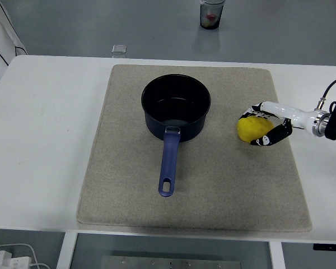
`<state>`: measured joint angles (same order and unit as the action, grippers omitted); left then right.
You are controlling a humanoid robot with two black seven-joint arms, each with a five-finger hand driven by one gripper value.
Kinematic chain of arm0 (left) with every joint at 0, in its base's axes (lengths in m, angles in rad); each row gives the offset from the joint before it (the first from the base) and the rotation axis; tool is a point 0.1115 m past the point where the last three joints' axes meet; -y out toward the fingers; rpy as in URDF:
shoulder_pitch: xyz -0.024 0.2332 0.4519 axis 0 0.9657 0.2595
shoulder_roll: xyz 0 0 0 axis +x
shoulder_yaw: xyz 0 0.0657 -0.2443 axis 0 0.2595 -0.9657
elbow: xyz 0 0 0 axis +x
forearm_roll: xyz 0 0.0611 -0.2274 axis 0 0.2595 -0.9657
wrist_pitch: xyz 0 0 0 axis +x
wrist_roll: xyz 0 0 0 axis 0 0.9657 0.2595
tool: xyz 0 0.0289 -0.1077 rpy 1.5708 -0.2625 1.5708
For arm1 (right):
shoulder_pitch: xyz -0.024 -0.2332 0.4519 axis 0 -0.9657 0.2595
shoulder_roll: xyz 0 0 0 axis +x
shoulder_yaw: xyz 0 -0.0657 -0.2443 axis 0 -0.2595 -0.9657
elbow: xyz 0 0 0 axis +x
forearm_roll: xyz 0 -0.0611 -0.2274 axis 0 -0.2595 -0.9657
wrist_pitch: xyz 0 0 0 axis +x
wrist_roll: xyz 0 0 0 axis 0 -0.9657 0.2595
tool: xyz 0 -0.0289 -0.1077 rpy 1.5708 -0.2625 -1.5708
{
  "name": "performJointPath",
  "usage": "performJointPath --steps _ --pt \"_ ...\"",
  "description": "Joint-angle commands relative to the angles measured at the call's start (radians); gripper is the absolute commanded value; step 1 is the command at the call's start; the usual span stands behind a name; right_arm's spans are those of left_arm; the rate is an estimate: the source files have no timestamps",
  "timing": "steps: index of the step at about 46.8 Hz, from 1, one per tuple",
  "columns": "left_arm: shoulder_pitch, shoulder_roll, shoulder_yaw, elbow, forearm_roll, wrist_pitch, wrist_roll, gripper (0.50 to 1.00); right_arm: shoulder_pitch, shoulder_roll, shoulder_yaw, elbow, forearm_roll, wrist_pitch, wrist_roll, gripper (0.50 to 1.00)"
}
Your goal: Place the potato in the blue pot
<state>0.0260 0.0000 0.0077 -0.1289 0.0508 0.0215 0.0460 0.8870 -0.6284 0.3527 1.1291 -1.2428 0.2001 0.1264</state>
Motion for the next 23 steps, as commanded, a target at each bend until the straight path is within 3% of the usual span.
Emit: performJointPath --steps 1,23 --pt "0.0 0.0 0.0 0.0 0.0 0.0 0.0 0.996 0.001 -0.001 0.0 0.0 -0.007 0.002 -0.001 0.5" --pt "0.0 0.0 0.0 0.0 0.0 0.0 0.0 0.996 0.113 -0.005 0.005 -0.009 0.029 0.01 -0.002 0.5"
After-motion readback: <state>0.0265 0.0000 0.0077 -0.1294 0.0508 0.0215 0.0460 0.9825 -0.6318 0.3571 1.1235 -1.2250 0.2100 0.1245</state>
